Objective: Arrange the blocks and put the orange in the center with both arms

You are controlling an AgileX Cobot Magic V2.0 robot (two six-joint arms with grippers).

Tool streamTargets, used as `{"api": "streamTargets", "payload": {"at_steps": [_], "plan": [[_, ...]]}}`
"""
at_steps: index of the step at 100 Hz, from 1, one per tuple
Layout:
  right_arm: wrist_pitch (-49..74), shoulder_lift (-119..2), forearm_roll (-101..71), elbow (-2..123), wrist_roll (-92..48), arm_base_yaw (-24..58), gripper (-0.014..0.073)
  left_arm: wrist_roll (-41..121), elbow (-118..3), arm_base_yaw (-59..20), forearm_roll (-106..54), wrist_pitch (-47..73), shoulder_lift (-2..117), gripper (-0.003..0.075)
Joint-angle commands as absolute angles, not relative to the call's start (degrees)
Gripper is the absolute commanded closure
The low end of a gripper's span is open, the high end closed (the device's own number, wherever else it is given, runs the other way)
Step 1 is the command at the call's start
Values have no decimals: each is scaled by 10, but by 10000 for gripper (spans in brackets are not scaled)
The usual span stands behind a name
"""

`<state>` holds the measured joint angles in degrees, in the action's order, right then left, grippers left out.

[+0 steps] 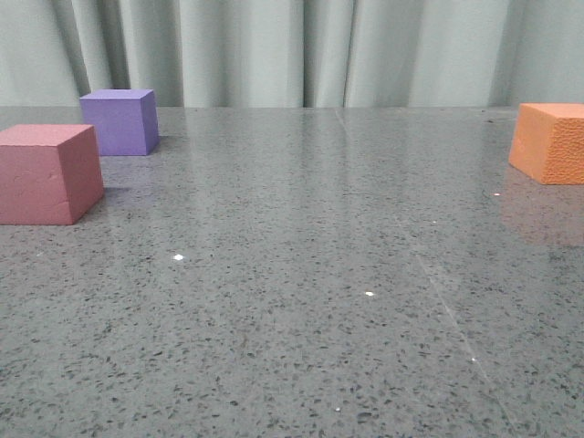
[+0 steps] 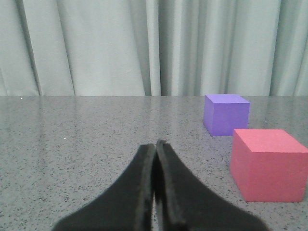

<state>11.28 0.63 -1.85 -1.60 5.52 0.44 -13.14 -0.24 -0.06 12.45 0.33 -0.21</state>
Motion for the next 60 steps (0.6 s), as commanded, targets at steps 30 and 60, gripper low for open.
{"api": "streamTargets", "payload": {"at_steps": [30,60], "plan": [[64,18,-20,-8,51,2,661,-132,29,-4,120,-40,-21,739],[53,18,-20,-8,51,2,661,-132,29,-4,120,-40,-21,739]]}}
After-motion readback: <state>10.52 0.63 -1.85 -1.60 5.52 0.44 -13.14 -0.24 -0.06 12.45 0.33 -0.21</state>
